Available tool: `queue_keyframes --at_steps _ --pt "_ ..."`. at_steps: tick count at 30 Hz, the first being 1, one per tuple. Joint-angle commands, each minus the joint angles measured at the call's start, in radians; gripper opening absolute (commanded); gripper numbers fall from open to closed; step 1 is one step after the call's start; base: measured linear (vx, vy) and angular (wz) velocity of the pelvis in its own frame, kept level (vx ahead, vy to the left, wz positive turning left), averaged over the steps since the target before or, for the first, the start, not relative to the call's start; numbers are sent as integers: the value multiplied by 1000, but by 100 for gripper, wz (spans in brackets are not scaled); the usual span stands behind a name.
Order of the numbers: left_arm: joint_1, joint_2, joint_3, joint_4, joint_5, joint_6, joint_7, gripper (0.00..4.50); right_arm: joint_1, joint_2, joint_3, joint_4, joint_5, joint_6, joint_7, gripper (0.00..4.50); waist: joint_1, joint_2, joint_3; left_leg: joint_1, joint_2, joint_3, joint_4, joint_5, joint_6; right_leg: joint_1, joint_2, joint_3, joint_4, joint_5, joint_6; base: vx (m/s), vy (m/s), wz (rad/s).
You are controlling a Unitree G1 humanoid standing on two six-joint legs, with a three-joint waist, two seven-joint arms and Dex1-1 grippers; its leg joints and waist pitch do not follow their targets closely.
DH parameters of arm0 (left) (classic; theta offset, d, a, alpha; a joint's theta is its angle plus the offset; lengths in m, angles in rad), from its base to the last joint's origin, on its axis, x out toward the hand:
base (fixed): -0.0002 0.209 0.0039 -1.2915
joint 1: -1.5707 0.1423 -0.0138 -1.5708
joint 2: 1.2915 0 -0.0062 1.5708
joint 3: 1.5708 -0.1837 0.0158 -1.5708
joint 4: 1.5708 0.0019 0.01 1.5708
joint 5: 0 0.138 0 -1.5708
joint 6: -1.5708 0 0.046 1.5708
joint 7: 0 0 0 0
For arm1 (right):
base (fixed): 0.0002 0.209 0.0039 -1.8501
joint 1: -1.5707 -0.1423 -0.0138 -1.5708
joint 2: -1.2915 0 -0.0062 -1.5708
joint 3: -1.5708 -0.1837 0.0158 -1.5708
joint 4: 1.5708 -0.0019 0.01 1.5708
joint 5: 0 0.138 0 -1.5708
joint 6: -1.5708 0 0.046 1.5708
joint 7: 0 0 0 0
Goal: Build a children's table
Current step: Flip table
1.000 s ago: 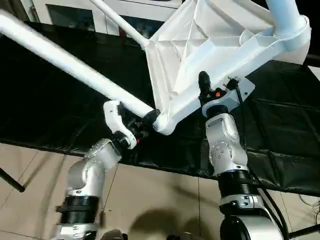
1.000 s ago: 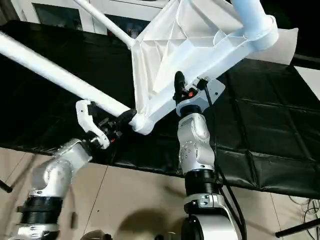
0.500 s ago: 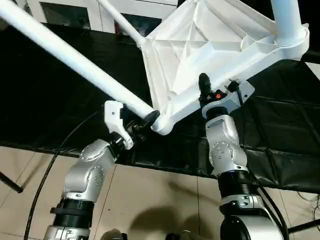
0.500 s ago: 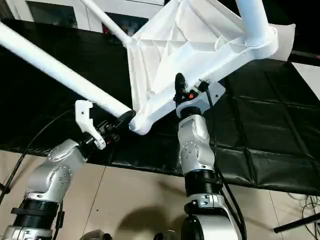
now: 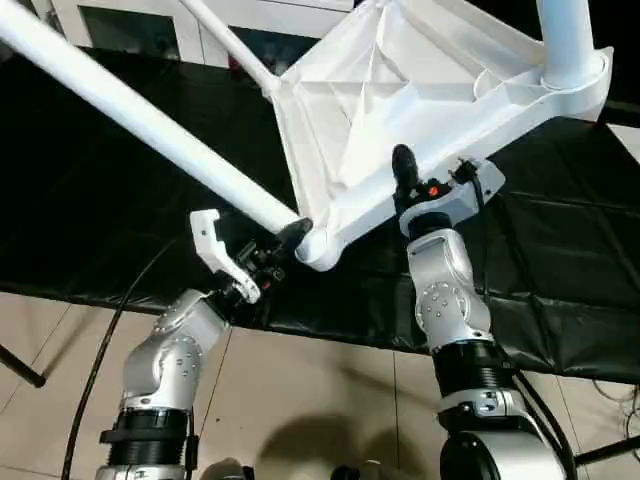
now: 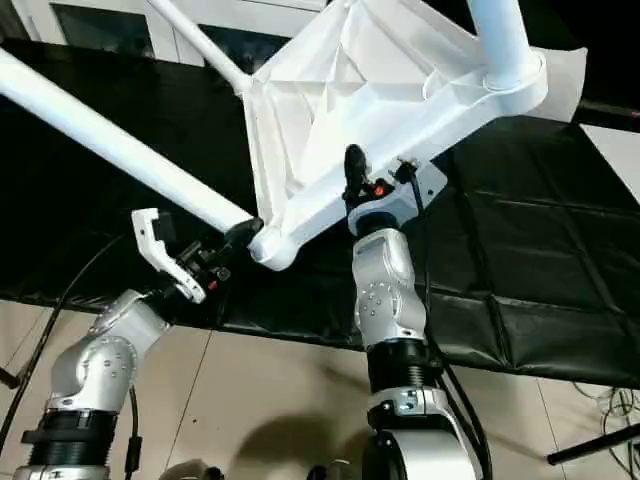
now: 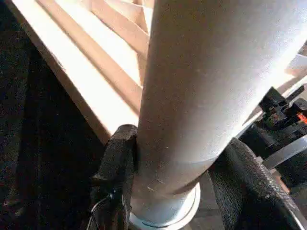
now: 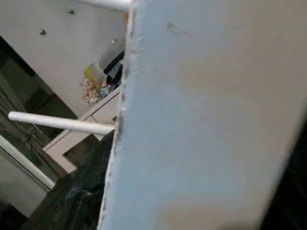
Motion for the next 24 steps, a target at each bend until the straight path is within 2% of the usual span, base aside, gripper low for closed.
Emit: queue_keyframes --at_steps 1,5,8,9,10,11,12,13,14,15,18,19,22,24 --pt "28 -12 67 -96 -138 5 -45 277 -70 -54 -165 -62 -16 -111 -76 206 4 14 -85 16 62 -25 -66 -36 42 78 -95 76 -53 31 -165 0 0 0" --pt "23 -44 116 -114 -216 48 -28 277 -79 -68 -167 -54 4 -124 -92 205 0 12 -84 14 61 -26 -66 -39 34 79 -95 75 -55 18 -162 0 0 0" --pt "20 -54 131 -119 -241 60 -13 277 -81 -71 -167 -52 14 -129 -97 204 -1 12 -82 17 59 -24 -65 -63 21 77 -95 76 -58 -24 -153 0 0 0" --pt "19 -61 141 -118 -260 68 -4 297 -81 -74 -165 -51 13 -133 -98 201 5 11 -84 20 61 -22 -64 -60 13 76 -96 77 -59 -14 -162 0 0 0" --pt "17 -66 146 -117 -269 72 3 297 -82 -76 -164 -49 13 -135 -99 201 12 13 -85 27 59 -18 -62 -58 15 70 -91 77 -59 -3 -164 0 0 0" --pt "16 -68 149 -116 -274 75 8 318 -82 -77 -164 -49 13 -136 -99 200 20 13 -82 30 60 -15 -63 -59 22 64 -84 77 -58 8 -163 0 0 0" --pt "17 -65 145 -117 -265 74 9 332 -82 -78 -164 -48 13 -137 -99 199 24 13 -82 28 61 -15 -64 -56 25 66 -85 76 -57 5 -157 0 0 0" --pt "18 -62 141 -118 -257 74 8 335 -82 -78 -163 -48 12 -137 -99 199 35 15 -82 30 61 -16 -65 -58 25 64 -85 75 -59 -15 -139 0 0 0" --pt "18 -62 141 -118 -257 74 8 335 -82 -78 -163 -48 12 -137 -99 199 36 15 -82 29 61 -17 -66 -56 24 65 -85 75 -58 -22 -130 0 0 0" --pt "19 -59 136 -123 -235 78 5 335 -82 -81 -159 -48 9 -140 -99 199 40 15 -82 31 66 -19 -69 -58 13 64 -85 72 -59 -37 -113 0 0 0" --pt "27 -24 90 -119 -153 54 -11 335 -81 -80 -158 -48 5 -139 -98 199 35 13 -84 24 64 -22 -70 -53 7 69 -88 73 -58 -36 -95 0 0 0" --pt "37 3 52 -126 -114 38 -32 335 -82 -75 -164 -48 -3 -138 -95 199 30 13 -84 19 60 -22 -70 -54 8 72 -89 74 -59 -39 -87 0 0 0" --pt "52 41 -2 -140 -43 5 -62 335 -82 -75 -163 -46 -15 -142 -94 199 24 12 -83 16 58 -22 -70 -69 8 72 -92 76 -66 -78 -74 0 0 0" --pt "72 88 -71 -159 54 -50 -96 335 -79 -83 -151 -47 -42 -152 -96 199 17 14 -83 16 60 -23 -70 -70 8 71 -91 75 -65 -85 -74 0 0 0"
